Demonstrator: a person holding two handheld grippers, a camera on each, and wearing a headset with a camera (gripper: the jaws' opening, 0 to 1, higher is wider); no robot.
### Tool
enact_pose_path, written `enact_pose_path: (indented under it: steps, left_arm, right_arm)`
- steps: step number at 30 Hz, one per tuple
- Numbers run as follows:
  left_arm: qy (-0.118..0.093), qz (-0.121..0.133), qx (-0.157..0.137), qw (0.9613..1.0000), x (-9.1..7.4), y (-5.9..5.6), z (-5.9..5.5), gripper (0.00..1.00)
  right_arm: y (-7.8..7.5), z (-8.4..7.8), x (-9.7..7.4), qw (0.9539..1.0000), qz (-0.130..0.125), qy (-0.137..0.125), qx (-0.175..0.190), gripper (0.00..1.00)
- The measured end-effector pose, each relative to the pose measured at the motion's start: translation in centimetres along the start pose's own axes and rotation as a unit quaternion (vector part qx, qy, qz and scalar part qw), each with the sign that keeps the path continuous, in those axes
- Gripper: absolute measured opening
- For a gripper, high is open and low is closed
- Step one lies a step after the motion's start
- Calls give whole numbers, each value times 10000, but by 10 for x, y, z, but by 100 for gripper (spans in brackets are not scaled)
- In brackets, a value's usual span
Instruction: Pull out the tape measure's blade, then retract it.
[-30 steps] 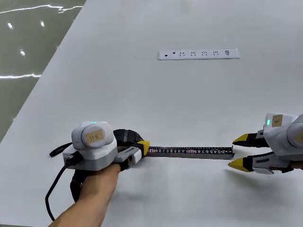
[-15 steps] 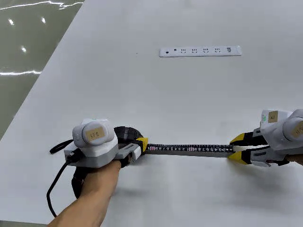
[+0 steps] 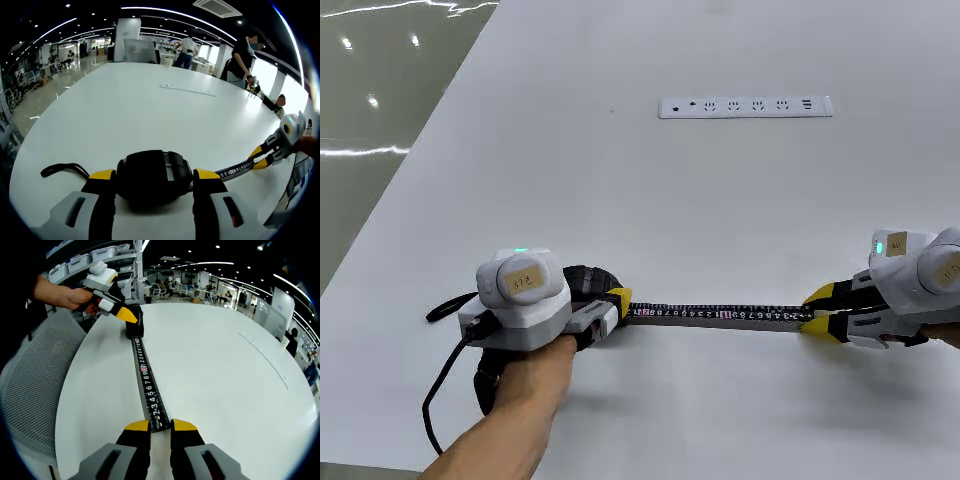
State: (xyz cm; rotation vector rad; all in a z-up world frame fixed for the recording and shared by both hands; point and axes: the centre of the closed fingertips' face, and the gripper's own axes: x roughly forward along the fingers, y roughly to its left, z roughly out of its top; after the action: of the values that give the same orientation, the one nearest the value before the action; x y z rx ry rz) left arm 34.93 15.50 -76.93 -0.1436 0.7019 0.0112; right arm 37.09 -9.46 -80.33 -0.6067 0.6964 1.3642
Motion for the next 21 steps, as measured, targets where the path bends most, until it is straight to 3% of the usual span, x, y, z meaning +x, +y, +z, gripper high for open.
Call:
enact_pose_path:
  steps: [21]
  left_arm:
    - [112,79,71,9999,0,-1,-1,57]
  right_arm:
    - [2,-1,-1,10000,17,35,-18,10]
